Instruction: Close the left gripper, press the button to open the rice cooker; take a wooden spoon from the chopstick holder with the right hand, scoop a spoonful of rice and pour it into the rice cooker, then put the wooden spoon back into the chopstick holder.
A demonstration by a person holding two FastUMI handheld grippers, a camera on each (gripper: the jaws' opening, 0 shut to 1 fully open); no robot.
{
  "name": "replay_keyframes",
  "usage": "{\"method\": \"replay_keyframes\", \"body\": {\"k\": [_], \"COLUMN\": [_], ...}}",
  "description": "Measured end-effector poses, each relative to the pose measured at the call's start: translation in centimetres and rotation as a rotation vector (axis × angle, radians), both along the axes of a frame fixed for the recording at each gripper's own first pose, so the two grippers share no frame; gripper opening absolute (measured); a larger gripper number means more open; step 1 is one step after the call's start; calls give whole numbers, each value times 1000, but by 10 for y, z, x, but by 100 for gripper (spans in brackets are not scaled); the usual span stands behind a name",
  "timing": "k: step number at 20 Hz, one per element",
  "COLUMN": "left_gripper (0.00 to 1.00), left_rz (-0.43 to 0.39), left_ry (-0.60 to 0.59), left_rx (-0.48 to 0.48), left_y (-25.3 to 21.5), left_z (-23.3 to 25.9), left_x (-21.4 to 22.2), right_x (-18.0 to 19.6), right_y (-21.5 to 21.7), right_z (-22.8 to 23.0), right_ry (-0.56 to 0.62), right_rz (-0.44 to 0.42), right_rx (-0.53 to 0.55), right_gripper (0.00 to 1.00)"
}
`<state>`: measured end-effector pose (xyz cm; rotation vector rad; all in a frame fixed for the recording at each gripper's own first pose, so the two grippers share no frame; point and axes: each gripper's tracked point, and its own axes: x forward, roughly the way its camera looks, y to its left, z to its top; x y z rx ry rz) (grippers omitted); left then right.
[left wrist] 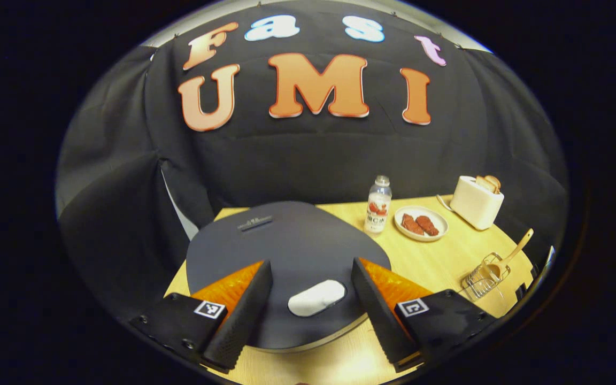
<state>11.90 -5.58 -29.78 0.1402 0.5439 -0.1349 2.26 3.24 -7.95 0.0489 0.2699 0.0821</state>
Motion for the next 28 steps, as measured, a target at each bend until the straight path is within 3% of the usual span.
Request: {"method": "replay_keyframes", "body": {"k": [4,9,10,14,16,17,18,21,22,23,24,26,27,28], "left_gripper": [100,100,100,95,100,95,100,96,96,96,100,95,98,100], "left_rz": [-34,-33,-3,-3,17,32,50,99,110,121,126,124,124,129], "left_ry": [-75,10,16,-99,-119,-137,-159,-248,-292,-332,-370,-431,-453,-472], "left_rx": [25,23,46,-8,-59,-78,-87,-48,-23,1,15,13,6,3], "left_y": [0,0,11,21,31,39,49,82,92,101,108,115,118,123], "left_z": [-8,-1,10,92,131,151,174,244,269,296,318,360,376,389], "left_x": [-2,1,-1,11,16,19,20,18,14,9,2,-12,-19,-27], "right_x": [-4,-5,-4,8,15,18,21,25,26,29,30,33,33,36], "right_y": [0,3,3,4,7,9,10,16,16,17,17,22,26,28], "right_z": [-10,-18,-16,3,15,20,24,40,45,49,53,61,64,67], "right_ry": [25,46,41,-8,-34,-46,-55,-91,-106,-120,-132,-151,-158,-164], "right_rz": [0,7,9,13,20,23,26,41,42,44,44,55,62,67], "right_rx": [8,14,14,-4,-13,-18,-24,-46,-61,-77,-91,-99,-98,-98], "right_gripper": [94,95,95,95,95,95,95,95,100,95,95,95,100,95]}}
